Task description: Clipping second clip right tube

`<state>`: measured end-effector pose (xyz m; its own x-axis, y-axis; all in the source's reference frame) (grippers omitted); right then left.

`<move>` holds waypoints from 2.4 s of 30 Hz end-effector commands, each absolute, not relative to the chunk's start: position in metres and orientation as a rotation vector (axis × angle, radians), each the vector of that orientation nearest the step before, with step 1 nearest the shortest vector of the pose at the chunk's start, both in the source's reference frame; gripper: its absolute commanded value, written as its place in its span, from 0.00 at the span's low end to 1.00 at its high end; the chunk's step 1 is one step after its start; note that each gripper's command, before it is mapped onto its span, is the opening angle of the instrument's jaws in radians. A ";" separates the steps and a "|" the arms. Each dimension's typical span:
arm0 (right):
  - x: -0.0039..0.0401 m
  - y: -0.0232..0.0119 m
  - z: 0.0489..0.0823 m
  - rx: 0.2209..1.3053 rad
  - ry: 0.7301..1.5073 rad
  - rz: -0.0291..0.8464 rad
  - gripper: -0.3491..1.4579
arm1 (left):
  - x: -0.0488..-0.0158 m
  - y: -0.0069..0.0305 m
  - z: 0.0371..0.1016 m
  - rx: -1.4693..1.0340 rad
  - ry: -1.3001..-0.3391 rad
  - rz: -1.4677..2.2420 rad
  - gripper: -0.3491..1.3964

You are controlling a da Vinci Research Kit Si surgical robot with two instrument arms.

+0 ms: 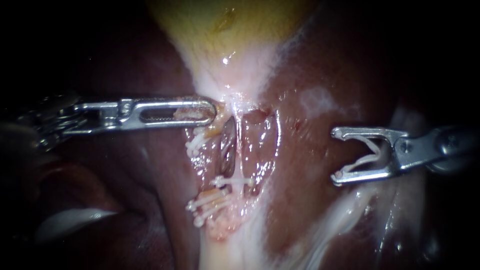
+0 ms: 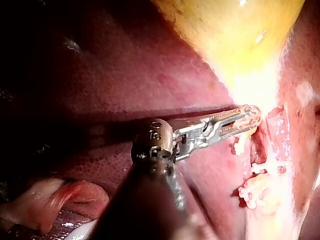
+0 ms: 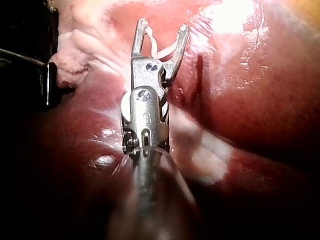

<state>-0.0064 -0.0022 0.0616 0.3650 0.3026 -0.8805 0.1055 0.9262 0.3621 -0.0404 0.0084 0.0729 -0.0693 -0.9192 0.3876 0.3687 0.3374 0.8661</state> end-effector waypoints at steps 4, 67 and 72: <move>-0.0065 -0.0022 0.0616 0.390 1.200 0.131 0.47 | -0.0400 0.0084 0.0724 0.607 -1.196 -1.172 0.00; 0.0099 -0.0043 0.0680 0.635 1.126 0.542 0.47 | -0.0357 0.0094 0.0644 0.607 -1.235 -1.212 0.00; 0.0108 -0.0044 0.0688 0.669 1.131 0.555 0.46 | -0.0358 0.0093 0.0645 0.603 -1.234 -1.214 0.00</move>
